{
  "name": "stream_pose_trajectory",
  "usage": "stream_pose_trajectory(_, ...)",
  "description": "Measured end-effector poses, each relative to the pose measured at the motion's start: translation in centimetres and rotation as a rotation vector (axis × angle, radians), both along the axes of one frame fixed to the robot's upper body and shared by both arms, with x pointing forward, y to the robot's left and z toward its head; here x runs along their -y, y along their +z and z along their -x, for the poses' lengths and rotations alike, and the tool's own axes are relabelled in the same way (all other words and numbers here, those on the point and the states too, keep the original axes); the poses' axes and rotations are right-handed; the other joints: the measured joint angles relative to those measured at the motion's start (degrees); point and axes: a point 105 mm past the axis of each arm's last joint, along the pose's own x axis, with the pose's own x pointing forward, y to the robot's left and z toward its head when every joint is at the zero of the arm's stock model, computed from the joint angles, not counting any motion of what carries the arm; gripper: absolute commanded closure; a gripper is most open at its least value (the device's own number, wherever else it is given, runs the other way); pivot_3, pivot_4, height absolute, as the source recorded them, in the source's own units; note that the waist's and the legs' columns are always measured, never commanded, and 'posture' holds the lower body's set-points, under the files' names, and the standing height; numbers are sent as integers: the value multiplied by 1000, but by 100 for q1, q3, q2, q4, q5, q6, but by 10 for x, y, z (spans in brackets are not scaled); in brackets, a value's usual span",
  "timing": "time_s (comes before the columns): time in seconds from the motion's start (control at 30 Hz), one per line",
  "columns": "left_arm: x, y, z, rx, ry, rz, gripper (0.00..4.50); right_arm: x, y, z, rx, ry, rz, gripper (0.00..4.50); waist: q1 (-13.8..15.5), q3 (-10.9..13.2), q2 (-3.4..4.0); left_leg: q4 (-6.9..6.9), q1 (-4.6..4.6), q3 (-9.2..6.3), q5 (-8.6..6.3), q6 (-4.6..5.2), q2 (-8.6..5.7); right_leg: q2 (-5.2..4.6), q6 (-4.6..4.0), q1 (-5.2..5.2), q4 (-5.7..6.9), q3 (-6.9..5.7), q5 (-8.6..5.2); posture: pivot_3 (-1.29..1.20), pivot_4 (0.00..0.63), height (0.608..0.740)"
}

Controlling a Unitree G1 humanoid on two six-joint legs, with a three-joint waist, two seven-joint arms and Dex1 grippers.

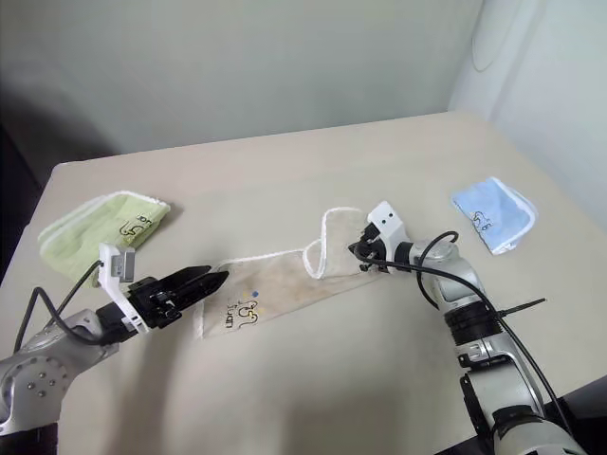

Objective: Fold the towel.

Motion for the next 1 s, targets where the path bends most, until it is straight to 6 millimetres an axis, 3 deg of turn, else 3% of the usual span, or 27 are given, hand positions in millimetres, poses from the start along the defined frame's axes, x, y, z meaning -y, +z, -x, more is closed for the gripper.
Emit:
stream_pose_trajectory(0.13,-27,-19,27,-119,85,-18,25,-1,-9,-1,-17,-12,-6,4500,-28,0,0,-3,11,5,-15,-13,26,21,-23,1,3,0,-12,0,150,740)
stream_pose_trajectory(0.3,-38,-38,44,-217,116,-49,25,-4,-10,-2,-19,-16,-32,4500,-1,-1,-2,-3,14,1,-27,4,38,31,-84,1,14,-4,-43,0,150,740)
stream_pose_trajectory(0.7,-33,-51,52,-278,105,-74,25,-11,-12,1,-26,-1,-51,4500,-2,-8,6,-3,42,3,-37,6,35,32,-91,22,18,-1,-45,0,150,740)
stream_pose_trajectory(1.0,-24,-58,51,-305,131,-13,25,-14,-13,3,-27,6,-57,4500,27,-42,67,-5,110,15,-66,35,17,24,-124,86,7,12,-71,0,150,740)
